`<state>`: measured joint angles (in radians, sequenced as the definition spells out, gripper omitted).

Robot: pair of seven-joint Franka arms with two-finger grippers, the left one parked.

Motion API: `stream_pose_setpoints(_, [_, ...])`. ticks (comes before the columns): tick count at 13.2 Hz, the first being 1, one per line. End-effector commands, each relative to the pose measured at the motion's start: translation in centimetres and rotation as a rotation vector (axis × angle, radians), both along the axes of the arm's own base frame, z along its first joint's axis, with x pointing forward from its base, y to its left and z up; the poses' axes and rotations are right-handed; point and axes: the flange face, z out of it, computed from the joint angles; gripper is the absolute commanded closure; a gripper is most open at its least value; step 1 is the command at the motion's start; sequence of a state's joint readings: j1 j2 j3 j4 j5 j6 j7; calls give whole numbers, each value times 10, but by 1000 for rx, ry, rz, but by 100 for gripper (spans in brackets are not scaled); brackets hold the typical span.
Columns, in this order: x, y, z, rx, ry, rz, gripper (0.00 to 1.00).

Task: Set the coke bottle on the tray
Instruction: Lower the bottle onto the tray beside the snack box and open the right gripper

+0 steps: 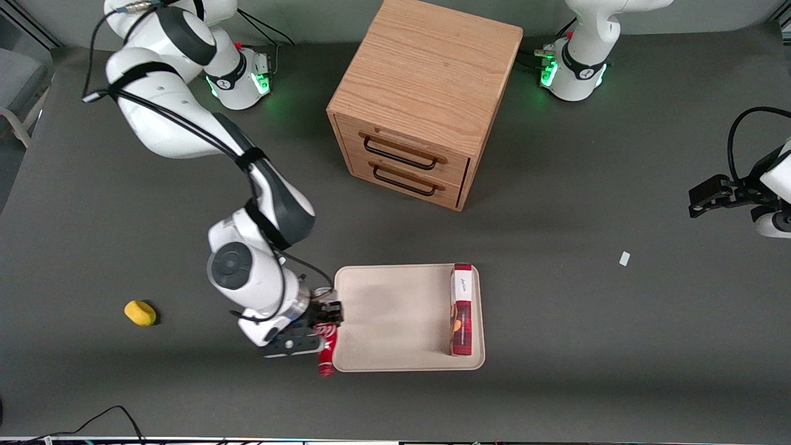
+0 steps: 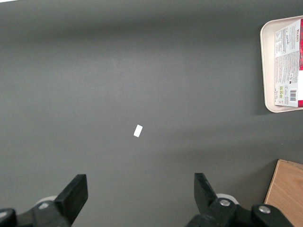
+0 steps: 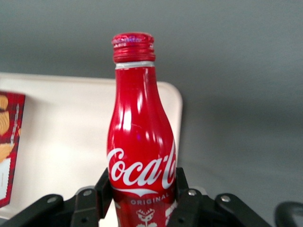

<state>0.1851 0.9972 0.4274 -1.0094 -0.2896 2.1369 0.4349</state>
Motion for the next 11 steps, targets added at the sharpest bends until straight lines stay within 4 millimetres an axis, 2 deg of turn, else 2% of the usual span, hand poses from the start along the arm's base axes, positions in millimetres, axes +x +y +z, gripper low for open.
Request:
stream_pose_setpoints(1, [2, 12, -19, -13, 8, 26, 100])
stream_pose_setpoints(4, [-2, 11, -57, -18, 63, -1, 100])
stream_pose_setpoints(6, [1, 0, -75, -19, 89, -25, 100])
stream_pose_setpoints(8, [-2, 2, -85, 9, 126, -86, 100])
stream_pose_setpoints(11, [-1, -1, -89, 10, 131, -110, 100])
